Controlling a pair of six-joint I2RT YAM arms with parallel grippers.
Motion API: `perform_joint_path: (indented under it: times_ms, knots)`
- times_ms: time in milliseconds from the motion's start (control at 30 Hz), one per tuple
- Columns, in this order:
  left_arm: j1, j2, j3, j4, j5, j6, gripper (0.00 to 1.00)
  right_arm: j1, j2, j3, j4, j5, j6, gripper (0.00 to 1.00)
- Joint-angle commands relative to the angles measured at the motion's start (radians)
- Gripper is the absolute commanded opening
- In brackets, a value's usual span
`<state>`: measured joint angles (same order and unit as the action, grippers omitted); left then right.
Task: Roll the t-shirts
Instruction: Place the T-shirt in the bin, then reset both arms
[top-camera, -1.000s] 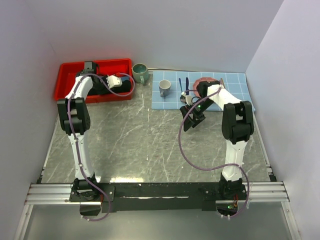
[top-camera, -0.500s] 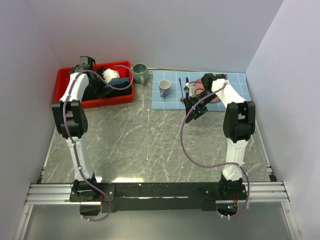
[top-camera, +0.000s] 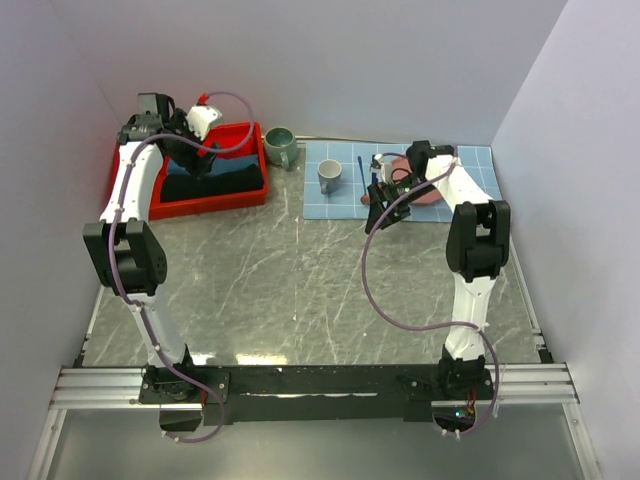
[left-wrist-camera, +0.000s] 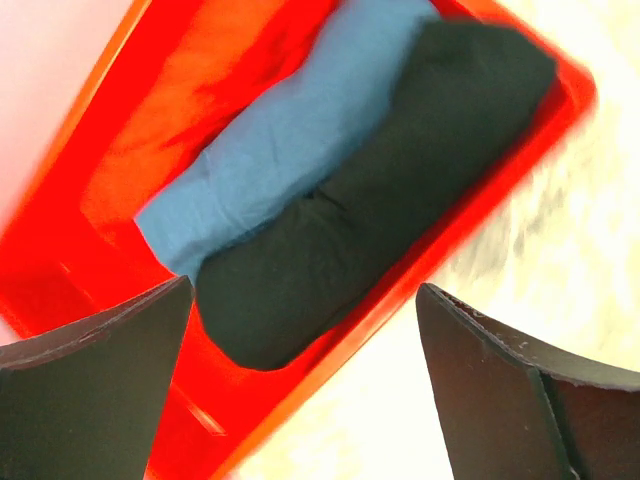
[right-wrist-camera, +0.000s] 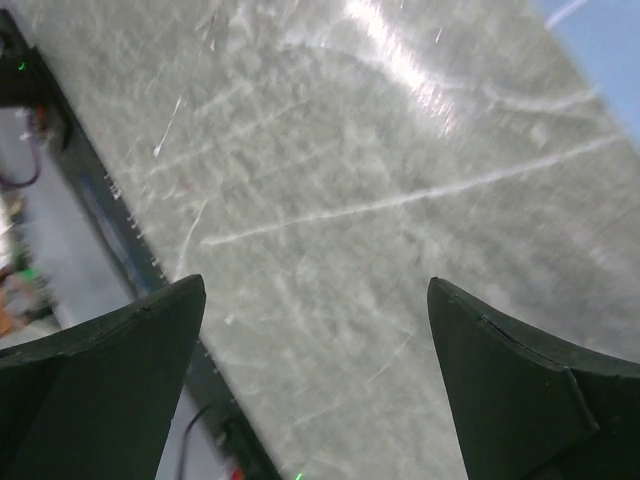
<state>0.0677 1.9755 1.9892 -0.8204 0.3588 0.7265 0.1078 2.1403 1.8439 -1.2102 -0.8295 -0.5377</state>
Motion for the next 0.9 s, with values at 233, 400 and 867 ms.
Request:
perform_joint_path:
  times_ms: [233, 400, 867]
  knots:
    - [-0.124, -0.227, -0.177, 0.352, -0.293, -0.665, 0.99, 0.051, -0.577, -0.198, 0.718, 0.413, 0.367, 1.00]
    - [-0.161, -0.268, -0.240, 0.360, -0.198, -0.711, 0.99, 0.203, -0.698, -0.313, 0.859, 0.908, 0.437, 1.00]
    - [-0.210, -0.595, -0.516, 0.402, 0.031, -0.661, 0.99, 0.286, -0.803, -0.318, 0.672, 0.897, 0.397, 1.00]
